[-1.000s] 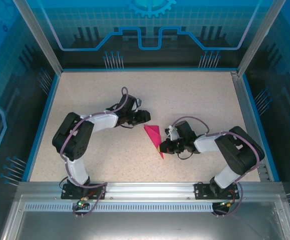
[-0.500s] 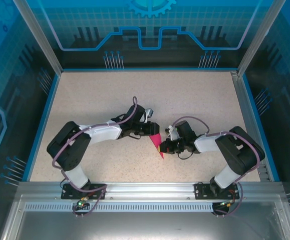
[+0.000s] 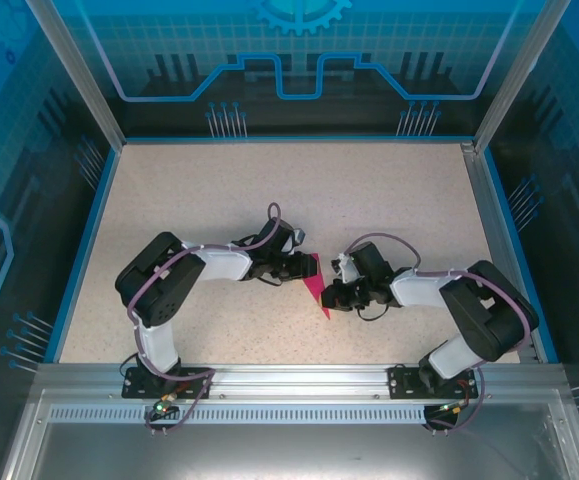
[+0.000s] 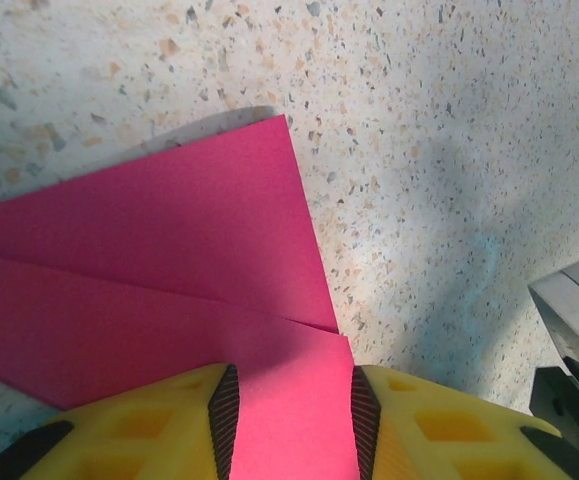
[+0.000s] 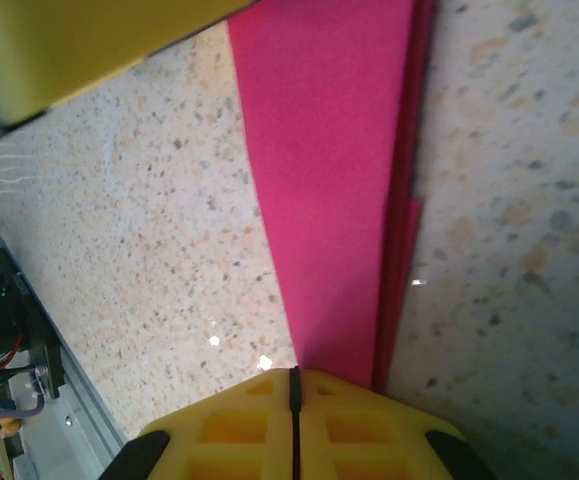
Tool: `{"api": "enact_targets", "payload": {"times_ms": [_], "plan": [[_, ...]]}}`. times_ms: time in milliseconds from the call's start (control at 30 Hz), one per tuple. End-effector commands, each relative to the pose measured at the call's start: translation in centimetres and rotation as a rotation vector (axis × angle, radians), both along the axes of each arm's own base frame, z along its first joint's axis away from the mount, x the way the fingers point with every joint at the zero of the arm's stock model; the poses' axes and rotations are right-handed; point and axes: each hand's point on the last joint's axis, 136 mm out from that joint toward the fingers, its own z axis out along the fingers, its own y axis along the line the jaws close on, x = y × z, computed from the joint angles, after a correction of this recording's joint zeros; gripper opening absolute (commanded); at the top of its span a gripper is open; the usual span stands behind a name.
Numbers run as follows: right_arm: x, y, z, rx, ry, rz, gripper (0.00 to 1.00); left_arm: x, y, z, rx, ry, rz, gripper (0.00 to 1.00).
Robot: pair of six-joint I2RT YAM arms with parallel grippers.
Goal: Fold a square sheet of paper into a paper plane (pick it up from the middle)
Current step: Fold the wing for the fifth time at the center of the table.
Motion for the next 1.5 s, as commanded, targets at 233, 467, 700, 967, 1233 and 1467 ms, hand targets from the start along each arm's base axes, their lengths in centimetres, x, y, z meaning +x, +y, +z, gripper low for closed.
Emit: {"api": "enact_targets", "payload": {"times_ms": [233, 467, 700, 967, 1233, 1467], "plan": [[-1.1, 0.3, -0.9, -0.044, 0.05, 0.051, 0.1, -0.6, 1.3, -3.5, 0.095, 0.07, 0.036, 0.39], [-3.3, -1.0, -3.1, -0.046, 0.105, 0.035, 0.1, -0.5, 1.8, -3.8, 0.118, 0.072, 0.048, 0.38], [-5.4, -2.0, -3.2, -0.009, 0.123, 0.013, 0.11, -0.5, 2.3, -4.2, 0.135, 0.077, 0.056, 0.38], [-7.3, -4.2, -3.0, -0.078, 0.115, 0.008, 0.15, -0.4, 2.2, -4.1, 0.129, 0.076, 0.055, 0.38], [-6.2, -4.5, 0.2, -0.085, 0.012, 0.004, 0.24, -0.2, 1.5, -3.4, 0.095, 0.066, 0.041, 0.39], [-4.0, -6.2, 1.3, -0.193, -0.075, -0.081, 0.36, 0.3, 0.7, -1.0, 0.051, 0.032, 0.03, 0.42]]}}
